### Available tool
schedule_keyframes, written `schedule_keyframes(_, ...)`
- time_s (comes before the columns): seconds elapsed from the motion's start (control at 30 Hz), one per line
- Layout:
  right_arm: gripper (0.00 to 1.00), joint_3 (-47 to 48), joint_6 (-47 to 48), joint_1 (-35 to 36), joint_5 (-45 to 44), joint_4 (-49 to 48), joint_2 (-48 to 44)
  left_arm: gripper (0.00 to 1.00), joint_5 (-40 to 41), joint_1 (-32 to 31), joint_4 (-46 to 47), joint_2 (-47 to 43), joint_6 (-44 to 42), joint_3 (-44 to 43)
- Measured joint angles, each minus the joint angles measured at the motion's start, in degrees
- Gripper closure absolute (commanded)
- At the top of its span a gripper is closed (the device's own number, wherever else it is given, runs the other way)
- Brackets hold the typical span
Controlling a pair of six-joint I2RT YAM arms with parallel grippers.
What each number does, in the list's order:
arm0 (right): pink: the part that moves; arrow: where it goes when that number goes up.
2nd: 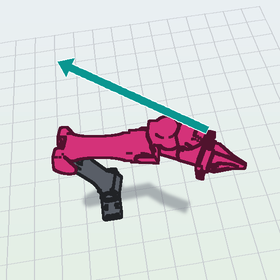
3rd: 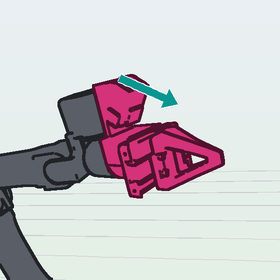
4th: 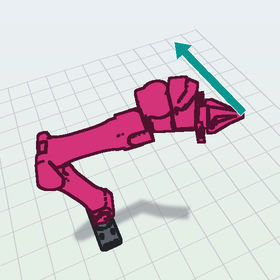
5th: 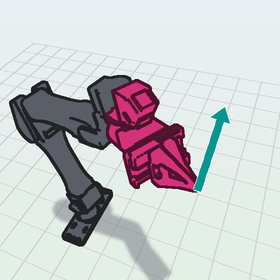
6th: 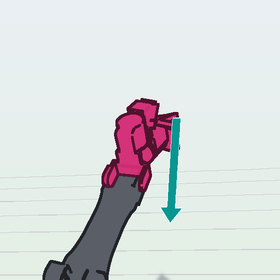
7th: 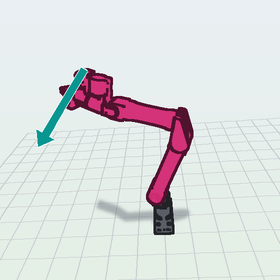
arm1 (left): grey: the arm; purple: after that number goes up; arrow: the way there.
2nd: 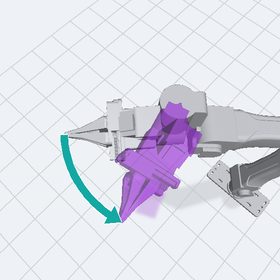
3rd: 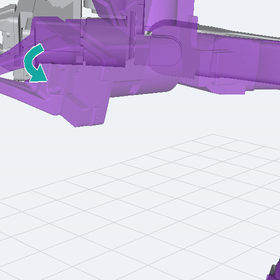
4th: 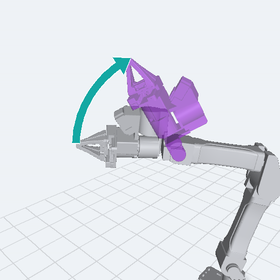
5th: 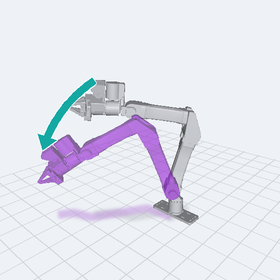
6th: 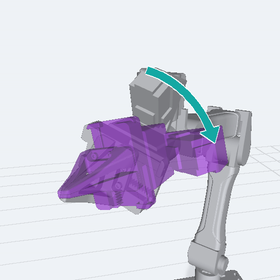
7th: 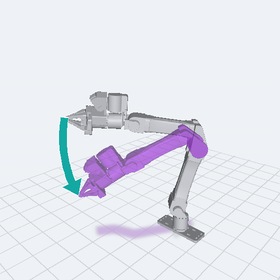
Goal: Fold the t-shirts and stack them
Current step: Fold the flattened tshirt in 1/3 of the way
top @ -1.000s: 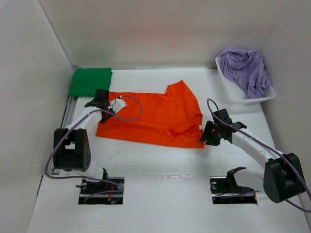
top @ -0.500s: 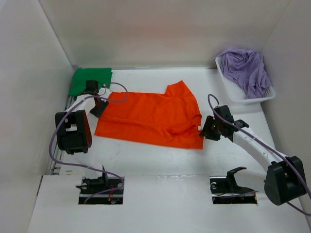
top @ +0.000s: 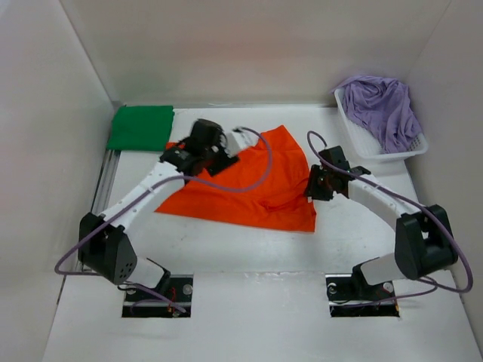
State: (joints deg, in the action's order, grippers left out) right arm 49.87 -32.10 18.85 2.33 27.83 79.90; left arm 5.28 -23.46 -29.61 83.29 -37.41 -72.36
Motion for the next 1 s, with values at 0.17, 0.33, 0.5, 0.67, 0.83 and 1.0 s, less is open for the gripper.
schedule_keyframes(0.17,0.61,2.56,1.05,0.0,0.61,-1.88,6.8,0.4,-4.76,-18.32,-1.7,1.2,-0.42,2.16)
schedule_keyframes(0.33,0.62,2.64,0.33,-1.14,2.95,-3.91,8.85,0.41,-7.34,-28.59,-1.75,8.28,-0.28,2.29)
schedule_keyframes(0.5,0.62,2.64,-0.94,-2.34,4.9,-6.47,9.03,0.43,-8.44,-33.22,2.51,15.1,-0.15,2.29)
schedule_keyframes(0.67,0.63,2.64,-1.27,-2.27,6.38,-6.95,9.81,0.51,-8.66,-33.94,4.59,20.15,-0.07,2.27)
schedule_keyframes(0.83,0.68,2.64,-1.4,-2.29,7.39,-7.06,10.03,0.71,-8.98,-33.57,4.76,21.42,0.0,2.27)
schedule_keyframes(1.0,0.79,2.67,-1.7,-2.27,8.02,-7.32,11.37,0.84,-8.98,-33.09,5.51,21.88,0.85,2.12)
